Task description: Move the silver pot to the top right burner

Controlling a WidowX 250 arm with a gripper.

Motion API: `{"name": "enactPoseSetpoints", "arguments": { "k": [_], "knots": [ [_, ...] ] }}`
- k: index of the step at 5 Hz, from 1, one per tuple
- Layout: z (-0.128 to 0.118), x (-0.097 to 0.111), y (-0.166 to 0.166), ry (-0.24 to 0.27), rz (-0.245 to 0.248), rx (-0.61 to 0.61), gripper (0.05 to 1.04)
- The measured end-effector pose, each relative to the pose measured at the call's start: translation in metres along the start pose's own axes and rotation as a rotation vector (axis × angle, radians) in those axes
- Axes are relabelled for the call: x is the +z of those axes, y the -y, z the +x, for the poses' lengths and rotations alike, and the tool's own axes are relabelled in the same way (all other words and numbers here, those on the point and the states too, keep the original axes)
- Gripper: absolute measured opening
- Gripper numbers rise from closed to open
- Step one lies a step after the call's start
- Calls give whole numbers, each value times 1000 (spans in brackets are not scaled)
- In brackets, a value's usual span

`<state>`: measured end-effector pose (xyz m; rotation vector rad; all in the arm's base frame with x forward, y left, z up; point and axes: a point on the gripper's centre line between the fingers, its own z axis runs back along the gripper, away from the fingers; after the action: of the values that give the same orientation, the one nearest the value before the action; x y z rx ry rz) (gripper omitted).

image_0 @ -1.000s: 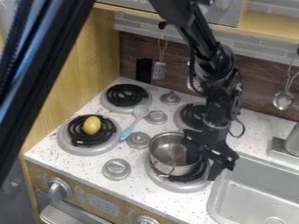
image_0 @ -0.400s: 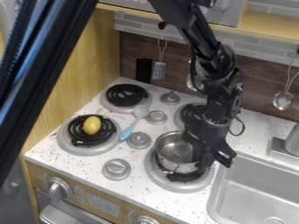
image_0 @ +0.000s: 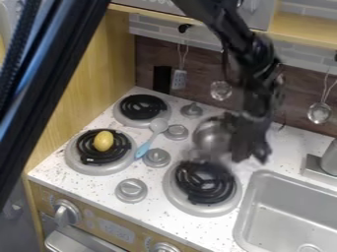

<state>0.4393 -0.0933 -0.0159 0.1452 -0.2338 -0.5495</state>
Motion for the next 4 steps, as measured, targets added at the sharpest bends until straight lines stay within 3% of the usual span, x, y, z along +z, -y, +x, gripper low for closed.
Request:
{"name": "enactPoseSetpoints", "arguments": {
  "k": [1, 3, 4],
  "knots": [
    [24, 3, -18, 40, 20, 10, 59],
    [55, -28, -42, 7, 54, 6, 59],
    [58, -38, -45, -16, 66, -5, 59]
  ]
}}
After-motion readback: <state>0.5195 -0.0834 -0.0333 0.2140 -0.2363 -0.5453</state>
